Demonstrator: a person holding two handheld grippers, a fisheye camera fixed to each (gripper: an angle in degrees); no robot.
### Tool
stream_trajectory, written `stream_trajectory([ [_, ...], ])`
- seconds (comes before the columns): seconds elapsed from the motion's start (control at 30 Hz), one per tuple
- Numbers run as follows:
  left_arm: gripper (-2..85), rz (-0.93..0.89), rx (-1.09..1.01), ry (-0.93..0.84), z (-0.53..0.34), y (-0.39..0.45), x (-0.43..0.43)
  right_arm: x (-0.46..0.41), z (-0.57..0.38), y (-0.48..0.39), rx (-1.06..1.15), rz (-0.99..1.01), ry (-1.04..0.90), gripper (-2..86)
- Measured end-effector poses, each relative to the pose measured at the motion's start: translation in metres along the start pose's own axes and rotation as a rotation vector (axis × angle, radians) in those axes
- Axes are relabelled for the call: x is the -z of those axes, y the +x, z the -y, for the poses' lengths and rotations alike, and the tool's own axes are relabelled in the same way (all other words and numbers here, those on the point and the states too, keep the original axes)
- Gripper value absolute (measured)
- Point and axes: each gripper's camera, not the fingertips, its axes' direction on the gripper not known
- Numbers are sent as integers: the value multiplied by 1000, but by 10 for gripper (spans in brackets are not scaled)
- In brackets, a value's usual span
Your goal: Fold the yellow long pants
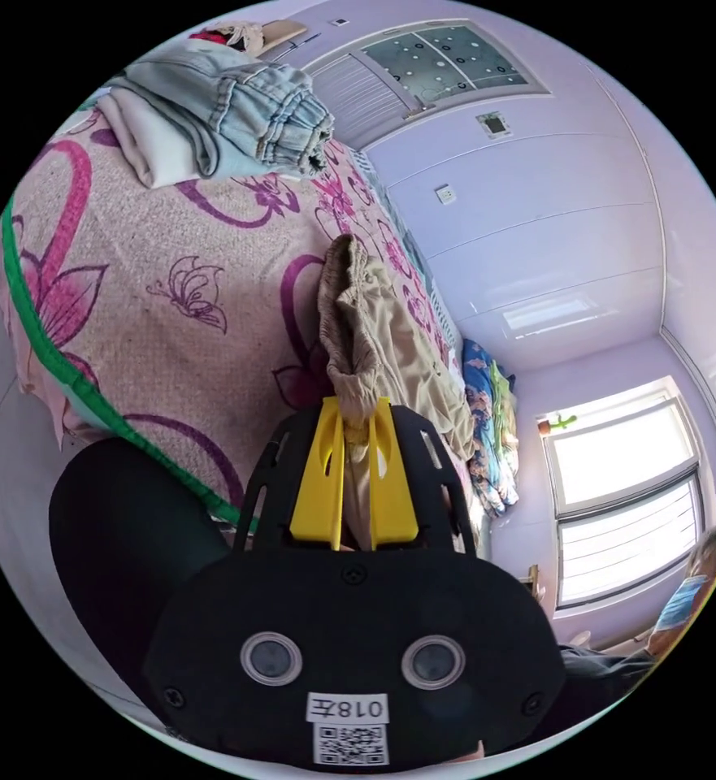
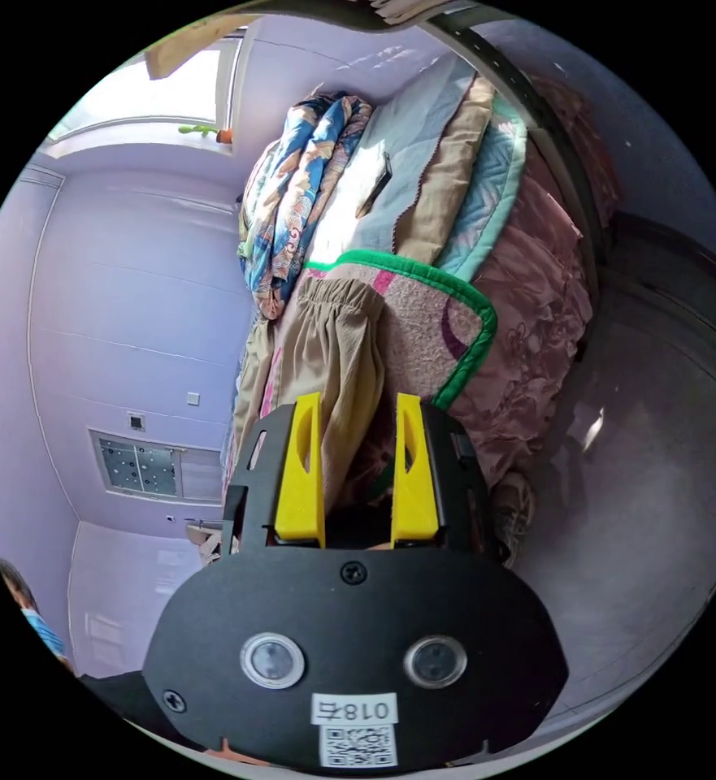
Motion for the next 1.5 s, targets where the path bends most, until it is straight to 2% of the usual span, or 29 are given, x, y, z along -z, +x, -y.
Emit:
stream_trajectory([
  [0.1,44,-41,-40,-17,2,3,5,-14,7,-8,10,7,-47,113],
  [0.17,44,-61,-60,-24,4,5,8,-17,8,-18,31,-29,-63,26],
  [0.3,43,-86,-113,-37,6,11,18,-1,3,-52,125,-88,-59,1],
  [0.43,41,-164,-132,-38,6,7,32,23,3,-77,170,31,-63,-5],
  [0.5,40,-195,-137,-34,4,4,40,41,7,-83,129,216,-24,-6],
  [0.6,39,-231,-146,-20,-7,-2,55,61,8,-96,111,350,35,-5],
  [0.8,40,-265,-121,-39,-53,-26,80,110,-9,-123,143,415,116,-4],
  [1.03,41,-211,-12,-218,-110,-54,48,165,-24,-153,179,372,228,-1],
  [1.17,41,-257,93,-232,-113,-76,17,128,-2,-195,181,300,195,0],
  [1.33,46,-411,166,-148,-86,-74,-11,45,39,-264,141,281,168,2],
  [1.5,57,-523,273,-37,-40,-83,-53,-88,96,-381,142,254,150,3],
])
